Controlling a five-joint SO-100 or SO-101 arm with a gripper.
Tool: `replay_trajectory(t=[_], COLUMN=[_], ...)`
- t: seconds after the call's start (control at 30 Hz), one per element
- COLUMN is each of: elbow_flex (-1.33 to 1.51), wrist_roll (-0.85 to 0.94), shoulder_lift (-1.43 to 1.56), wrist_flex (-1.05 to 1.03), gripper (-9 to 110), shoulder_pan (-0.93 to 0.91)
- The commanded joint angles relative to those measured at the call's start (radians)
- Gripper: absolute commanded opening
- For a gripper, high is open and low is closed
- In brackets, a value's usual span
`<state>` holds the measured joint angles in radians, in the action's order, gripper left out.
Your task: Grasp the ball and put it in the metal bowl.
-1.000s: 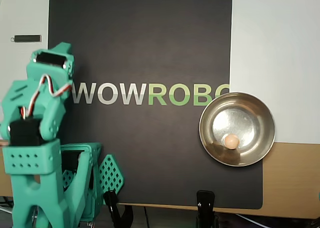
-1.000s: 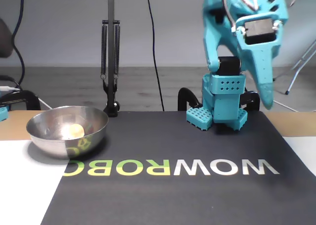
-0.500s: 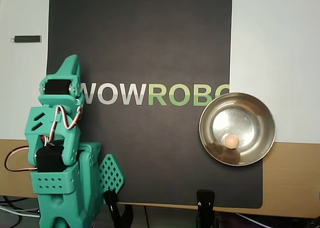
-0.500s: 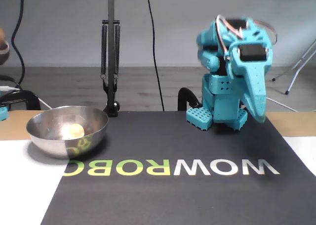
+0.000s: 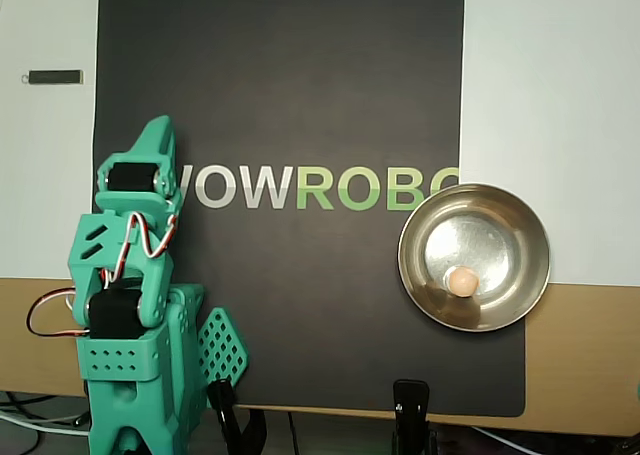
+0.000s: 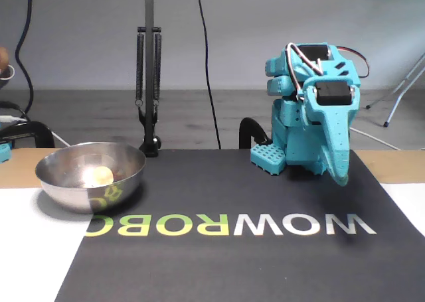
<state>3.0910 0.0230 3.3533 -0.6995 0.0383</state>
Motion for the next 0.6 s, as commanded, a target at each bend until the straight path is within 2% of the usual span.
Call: replay_trajectory(t=[0.0, 0.17, 0.57], elbow_flex=[0.034, 0.034, 0.034], wrist_roll=[0.003, 0.002, 0.000], shoulder_lift=[0.054, 0.055, 0.057], wrist_flex=[0.000, -0.123, -0.126], gripper=[0, 0, 0], shoulder_pan=[-0.006, 0.005, -0.005])
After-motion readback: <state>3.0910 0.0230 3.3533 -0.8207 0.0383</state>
